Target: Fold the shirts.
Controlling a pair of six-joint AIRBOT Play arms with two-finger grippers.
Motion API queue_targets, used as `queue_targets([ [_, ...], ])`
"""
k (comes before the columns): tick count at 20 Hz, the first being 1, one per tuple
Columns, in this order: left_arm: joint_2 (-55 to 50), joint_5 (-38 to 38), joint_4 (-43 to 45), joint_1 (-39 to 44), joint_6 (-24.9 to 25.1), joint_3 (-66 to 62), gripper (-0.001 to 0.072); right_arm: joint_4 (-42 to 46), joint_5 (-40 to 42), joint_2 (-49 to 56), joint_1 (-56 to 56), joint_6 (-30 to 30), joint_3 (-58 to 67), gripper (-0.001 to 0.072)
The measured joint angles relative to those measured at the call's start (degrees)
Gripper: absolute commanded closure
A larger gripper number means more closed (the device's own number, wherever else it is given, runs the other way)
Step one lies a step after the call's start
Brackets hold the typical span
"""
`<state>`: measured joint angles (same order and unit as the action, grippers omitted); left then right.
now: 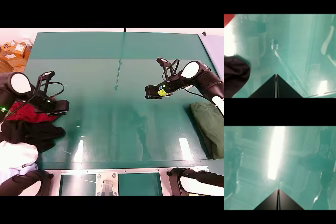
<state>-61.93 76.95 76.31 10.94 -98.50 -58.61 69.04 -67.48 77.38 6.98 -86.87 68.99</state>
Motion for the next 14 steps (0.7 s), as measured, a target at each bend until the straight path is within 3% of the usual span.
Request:
queue_targets([
  [4,0.0,0.0,0.2,0.0,0.9,0.0,0.0685,0.0,0.0,0.0,0.0,0.0,0.0,0.0695],
  [5,0.0,0.0,0.7,0.0,1.1,0.0,0.0570,0.0,0.0,0.0,0.0,0.0,0.0,0.0695],
  [6,0.0,-0.1,2.3,0.0,1.2,0.0,0.0129,0.0,0.0,0.0,0.0,0.0,0.0,0.0695],
  [7,0.0,-0.3,4.3,0.0,1.2,0.0,-0.0013,0.0,0.0,0.0,0.0,0.0,0.0,0.0696],
  [14,-1.5,-8.1,25.1,-0.2,-0.9,2.8,-0.0013,0.0,0.0,0.0,0.0,0.0,0.0,0.0695],
])
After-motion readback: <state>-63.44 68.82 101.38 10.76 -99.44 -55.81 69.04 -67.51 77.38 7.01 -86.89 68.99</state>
